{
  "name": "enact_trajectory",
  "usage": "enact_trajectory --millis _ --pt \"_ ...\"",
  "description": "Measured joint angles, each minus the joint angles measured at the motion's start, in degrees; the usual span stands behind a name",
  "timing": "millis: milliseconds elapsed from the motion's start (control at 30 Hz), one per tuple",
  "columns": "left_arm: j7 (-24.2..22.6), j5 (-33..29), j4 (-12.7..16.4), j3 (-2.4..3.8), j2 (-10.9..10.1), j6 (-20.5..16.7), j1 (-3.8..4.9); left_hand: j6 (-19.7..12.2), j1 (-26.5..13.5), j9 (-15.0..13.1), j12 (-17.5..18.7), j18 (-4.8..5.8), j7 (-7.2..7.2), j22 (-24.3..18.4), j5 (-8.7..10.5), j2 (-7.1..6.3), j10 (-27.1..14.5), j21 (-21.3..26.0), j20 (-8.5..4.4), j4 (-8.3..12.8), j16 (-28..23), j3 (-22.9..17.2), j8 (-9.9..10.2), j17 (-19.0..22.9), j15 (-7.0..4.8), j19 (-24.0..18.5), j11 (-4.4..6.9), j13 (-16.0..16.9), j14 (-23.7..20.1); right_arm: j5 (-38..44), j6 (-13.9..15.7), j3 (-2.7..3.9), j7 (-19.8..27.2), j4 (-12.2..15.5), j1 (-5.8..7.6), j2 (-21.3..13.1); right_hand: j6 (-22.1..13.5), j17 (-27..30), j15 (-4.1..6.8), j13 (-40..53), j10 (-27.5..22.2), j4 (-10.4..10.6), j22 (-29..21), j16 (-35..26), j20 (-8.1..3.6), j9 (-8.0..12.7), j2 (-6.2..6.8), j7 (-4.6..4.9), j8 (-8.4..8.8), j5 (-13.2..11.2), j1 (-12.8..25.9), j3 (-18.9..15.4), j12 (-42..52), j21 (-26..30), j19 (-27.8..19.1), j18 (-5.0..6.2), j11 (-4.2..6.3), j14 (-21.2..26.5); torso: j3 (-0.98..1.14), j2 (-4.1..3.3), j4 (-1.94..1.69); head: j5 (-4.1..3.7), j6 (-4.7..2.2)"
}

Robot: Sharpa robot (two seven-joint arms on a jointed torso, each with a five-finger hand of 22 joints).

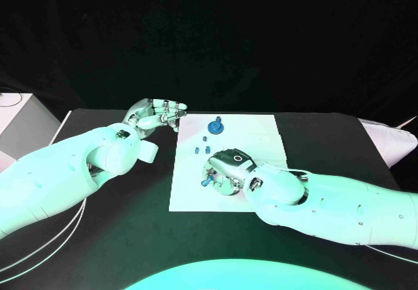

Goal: Assemble the parts on the task board

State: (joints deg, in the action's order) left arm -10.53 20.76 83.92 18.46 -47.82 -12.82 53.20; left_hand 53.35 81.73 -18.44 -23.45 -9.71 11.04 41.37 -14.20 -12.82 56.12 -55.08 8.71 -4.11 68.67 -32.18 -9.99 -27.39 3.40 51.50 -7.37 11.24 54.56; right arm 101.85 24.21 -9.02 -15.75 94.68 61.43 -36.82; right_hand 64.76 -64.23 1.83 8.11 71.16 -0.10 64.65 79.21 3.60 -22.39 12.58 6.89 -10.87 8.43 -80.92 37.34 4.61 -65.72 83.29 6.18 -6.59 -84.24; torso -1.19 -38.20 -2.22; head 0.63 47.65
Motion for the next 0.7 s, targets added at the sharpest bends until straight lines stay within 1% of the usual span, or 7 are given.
enact_trajectory --millis 367,567,700 --pt "0.1 0.0 0.0 0.0 0.0 0.0 0.0 0.0 0.0 0.0 0.0 0.0 0.0 0.0 0.0 0.0 0.0 0.0 0.0 0.0 0.0 0.0 0.0 0.0 0.0 0.0 0.0 0.0 0.0 0.4 -0.2 0.03 -0.3 0.3 0.03 -0.1 0.0 0.1 0.0 0.0 0.0 -0.1 0.0 0.0 0.0 -0.1 0.0 0.0 -0.2 0.2 0.0 0.1 0.0 0.0 0.0 0.0 -0.01 0.0 -0.02 0.01 0.0 0.01 0.05" --pt "0.1 0.0 0.0 0.0 0.0 0.0 0.0 0.0 0.0 0.0 0.0 0.0 0.0 0.0 0.0 0.0 0.0 0.0 0.0 0.0 0.0 0.0 0.0 0.0 0.0 0.0 0.0 0.0 0.0 0.6 -0.8 0.06 -0.5 -0.1 0.06 0.6 0.0 0.5 -0.01 0.0 0.0 -0.1 -0.3 0.0 0.0 -0.1 -0.01 0.0 -0.2 0.2 0.0 0.1 0.0 0.2 0.0 0.0 -0.01 0.0 -0.04 0.0 0.01 0.04 0.17" --pt "0.1 0.0 0.0 0.0 0.0 0.0 0.0 0.0 0.0 0.0 0.0 0.0 0.0 0.0 0.0 0.0 0.0 0.0 0.0 0.0 0.0 0.0 0.0 0.0 0.0 0.0 0.0 0.0 0.0 0.7 -1.6 0.12 -0.6 -0.4 0.14 1.3 0.0 0.6 -0.01 0.0 0.0 -0.1 -0.4 0.0 0.0 -0.2 -0.31 0.0 -0.2 0.2 0.3 0.0 0.0 0.2 0.0 0.0 -0.02 0.0 -0.05 -0.01 -0.01 0.0 0.24"
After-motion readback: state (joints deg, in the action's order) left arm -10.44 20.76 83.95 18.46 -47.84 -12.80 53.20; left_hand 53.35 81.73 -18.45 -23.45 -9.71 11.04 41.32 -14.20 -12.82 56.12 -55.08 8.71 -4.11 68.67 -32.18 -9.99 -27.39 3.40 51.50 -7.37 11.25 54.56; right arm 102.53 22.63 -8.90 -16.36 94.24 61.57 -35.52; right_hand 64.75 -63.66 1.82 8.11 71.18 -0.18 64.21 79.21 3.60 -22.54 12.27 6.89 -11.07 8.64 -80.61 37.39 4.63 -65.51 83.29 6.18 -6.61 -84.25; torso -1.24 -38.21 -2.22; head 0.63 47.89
